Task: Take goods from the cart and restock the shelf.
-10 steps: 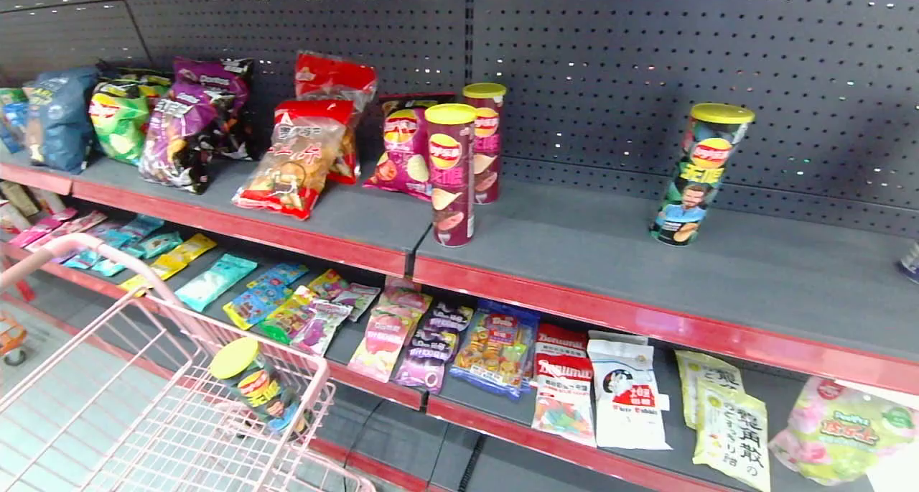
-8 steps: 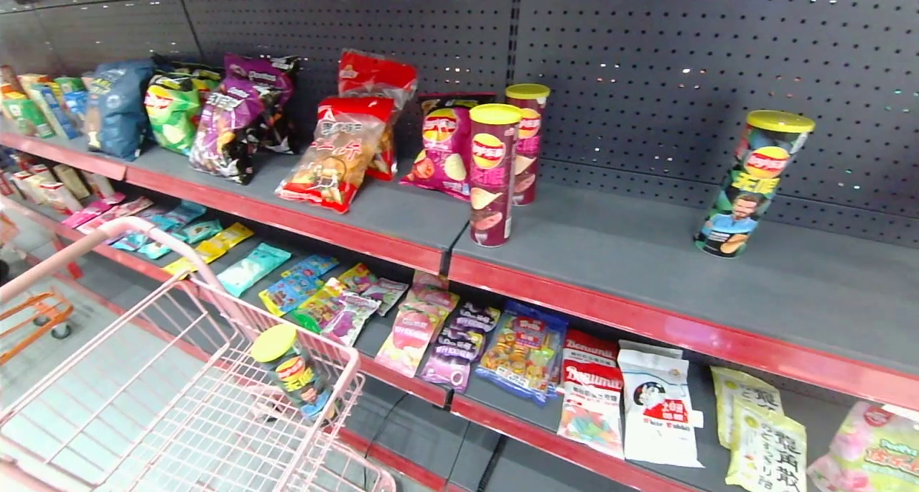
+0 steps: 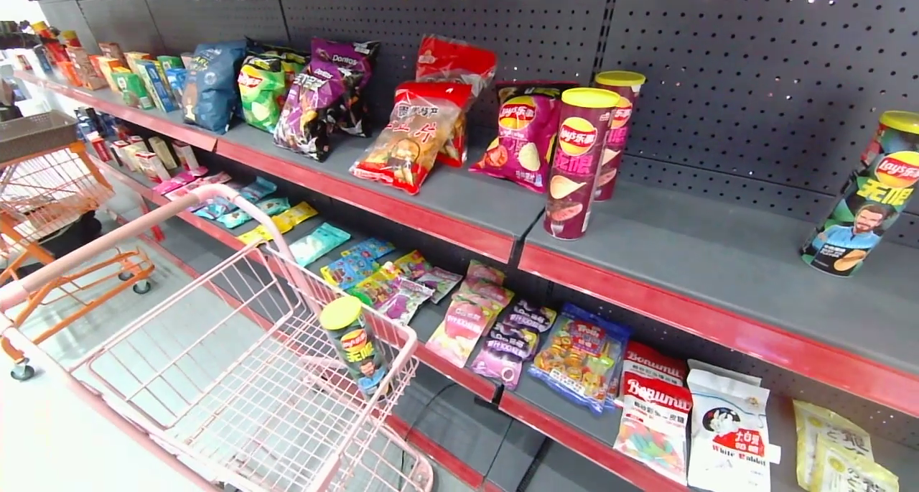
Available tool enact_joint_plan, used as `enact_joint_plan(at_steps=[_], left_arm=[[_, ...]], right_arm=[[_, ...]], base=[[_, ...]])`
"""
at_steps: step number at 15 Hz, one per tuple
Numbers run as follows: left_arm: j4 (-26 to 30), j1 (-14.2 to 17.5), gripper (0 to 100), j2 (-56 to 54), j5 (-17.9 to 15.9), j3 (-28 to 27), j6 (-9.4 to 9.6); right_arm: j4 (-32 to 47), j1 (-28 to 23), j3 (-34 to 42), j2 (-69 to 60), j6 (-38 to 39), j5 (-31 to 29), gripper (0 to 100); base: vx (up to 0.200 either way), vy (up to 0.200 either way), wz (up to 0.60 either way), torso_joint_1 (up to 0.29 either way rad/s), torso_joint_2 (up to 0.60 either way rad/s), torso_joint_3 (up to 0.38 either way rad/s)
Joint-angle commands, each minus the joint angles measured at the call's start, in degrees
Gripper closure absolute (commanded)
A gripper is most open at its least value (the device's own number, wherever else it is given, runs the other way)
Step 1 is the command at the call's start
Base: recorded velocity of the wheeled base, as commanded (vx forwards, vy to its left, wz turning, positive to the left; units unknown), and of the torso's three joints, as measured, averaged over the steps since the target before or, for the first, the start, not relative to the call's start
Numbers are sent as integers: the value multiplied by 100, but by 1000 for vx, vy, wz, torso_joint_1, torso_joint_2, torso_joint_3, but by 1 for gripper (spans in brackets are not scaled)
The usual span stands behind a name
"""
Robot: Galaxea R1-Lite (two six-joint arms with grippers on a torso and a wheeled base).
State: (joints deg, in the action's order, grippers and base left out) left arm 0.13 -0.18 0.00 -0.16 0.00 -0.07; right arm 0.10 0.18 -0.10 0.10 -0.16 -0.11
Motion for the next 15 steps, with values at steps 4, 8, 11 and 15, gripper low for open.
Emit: enact_joint_plan(at_steps=[4,8,11,15], left_arm=[[-5,1,0,0,-2,0,7],[-5,1,0,9,-2,0,-1],[4,1,0,0,-2,0,16],[4,-8,0,44,-11,0,16]], right_arm=[[-1,-1,1,8,-2,2,0],[-1,-1,1,8,-2,2,0],[-1,-1,1,8,-2,2,0],[-1,-1,1,8,-2,2,0]], base=[[0,0,0,-183,467,286],[0,0,0,-198,553,350],[0,0,0,-175,531,351],[0,0,0,-120,397,275]])
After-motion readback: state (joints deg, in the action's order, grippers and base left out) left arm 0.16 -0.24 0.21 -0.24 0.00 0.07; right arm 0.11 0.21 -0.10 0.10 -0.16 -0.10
